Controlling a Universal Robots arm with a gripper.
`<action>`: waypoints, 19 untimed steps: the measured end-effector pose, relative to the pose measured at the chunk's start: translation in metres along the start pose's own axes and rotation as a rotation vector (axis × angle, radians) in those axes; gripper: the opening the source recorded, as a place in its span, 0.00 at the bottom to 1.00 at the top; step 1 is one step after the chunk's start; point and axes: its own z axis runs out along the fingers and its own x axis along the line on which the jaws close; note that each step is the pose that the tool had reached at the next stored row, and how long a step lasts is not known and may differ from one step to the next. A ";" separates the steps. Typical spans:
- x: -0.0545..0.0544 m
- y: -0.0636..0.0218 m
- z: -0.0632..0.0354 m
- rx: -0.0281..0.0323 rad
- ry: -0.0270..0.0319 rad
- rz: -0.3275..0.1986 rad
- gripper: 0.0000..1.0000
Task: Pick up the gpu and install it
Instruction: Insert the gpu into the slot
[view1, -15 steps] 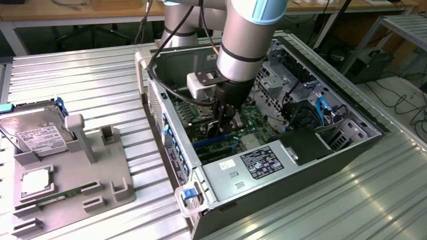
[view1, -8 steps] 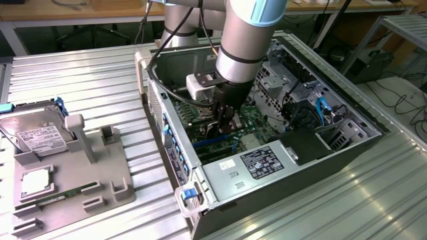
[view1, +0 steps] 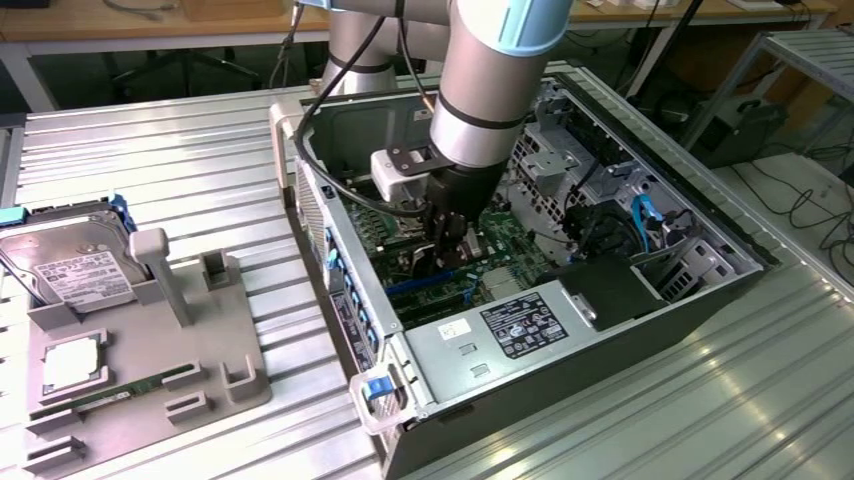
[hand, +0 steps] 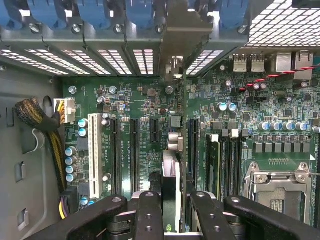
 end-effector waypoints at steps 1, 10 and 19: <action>0.000 0.0000 0.0002 -0.0001 -0.0005 0.000 0.27; 0.000 0.0000 0.0028 -0.0012 -0.0013 0.000 0.27; 0.000 0.0000 0.0033 -0.0080 -0.0014 0.000 0.27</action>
